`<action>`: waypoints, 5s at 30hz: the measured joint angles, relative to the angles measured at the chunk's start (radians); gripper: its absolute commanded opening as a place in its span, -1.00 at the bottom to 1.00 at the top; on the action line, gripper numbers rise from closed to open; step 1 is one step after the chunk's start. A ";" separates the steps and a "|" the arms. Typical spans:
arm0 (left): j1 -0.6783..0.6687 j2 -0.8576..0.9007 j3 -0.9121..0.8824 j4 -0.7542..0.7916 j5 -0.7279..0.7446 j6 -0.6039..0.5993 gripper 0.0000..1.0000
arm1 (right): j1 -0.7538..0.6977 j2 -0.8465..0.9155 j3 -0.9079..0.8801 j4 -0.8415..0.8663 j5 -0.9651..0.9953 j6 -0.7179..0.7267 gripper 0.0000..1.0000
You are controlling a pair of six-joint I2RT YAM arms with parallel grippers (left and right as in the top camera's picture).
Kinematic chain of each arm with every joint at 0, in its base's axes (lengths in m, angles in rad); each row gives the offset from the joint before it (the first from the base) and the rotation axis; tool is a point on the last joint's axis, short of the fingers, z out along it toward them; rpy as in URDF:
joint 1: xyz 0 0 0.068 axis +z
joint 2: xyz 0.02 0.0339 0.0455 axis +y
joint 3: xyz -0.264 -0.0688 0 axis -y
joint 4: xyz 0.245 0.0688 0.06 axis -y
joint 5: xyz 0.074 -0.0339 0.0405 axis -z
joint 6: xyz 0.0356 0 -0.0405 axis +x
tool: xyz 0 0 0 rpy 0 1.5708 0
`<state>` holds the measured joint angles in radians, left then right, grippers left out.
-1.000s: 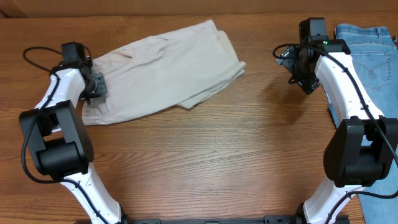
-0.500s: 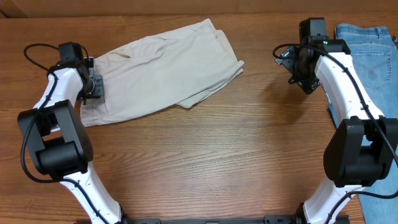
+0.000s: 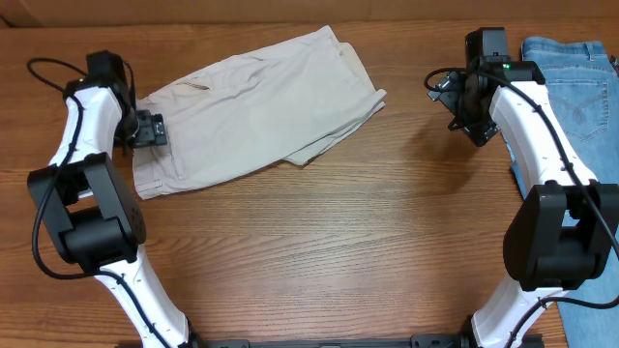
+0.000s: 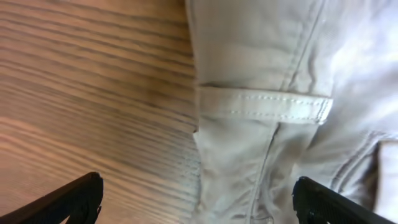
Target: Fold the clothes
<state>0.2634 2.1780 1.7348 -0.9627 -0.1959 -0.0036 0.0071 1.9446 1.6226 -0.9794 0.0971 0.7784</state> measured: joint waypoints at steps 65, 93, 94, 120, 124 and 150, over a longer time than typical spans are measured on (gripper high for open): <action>0.000 0.000 0.078 -0.016 0.257 -0.152 1.00 | 0.240 0.246 -0.005 0.658 -0.214 -0.035 -0.92; 0.000 0.000 0.078 -0.040 0.264 -0.152 1.00 | 0.244 0.317 0.047 0.307 -0.092 0.079 -0.92; 0.000 0.000 0.078 -0.040 0.265 -0.152 0.99 | 0.244 0.317 0.050 0.286 -0.085 0.100 -0.92; 0.000 0.000 0.078 -0.034 0.268 -0.152 1.00 | 0.370 0.092 -0.005 0.459 0.069 0.052 -0.92; 0.000 0.000 0.078 -0.034 0.268 -0.152 1.00 | 0.356 0.093 -0.005 0.547 0.044 0.012 -0.92; 0.000 0.000 0.078 -0.033 0.267 -0.152 1.00 | 0.294 0.357 0.010 0.626 -0.087 -0.017 -0.92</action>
<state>0.2634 2.1780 1.8130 -0.9958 0.0715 -0.1555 0.3012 2.3013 1.6321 -0.3531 0.0105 0.7616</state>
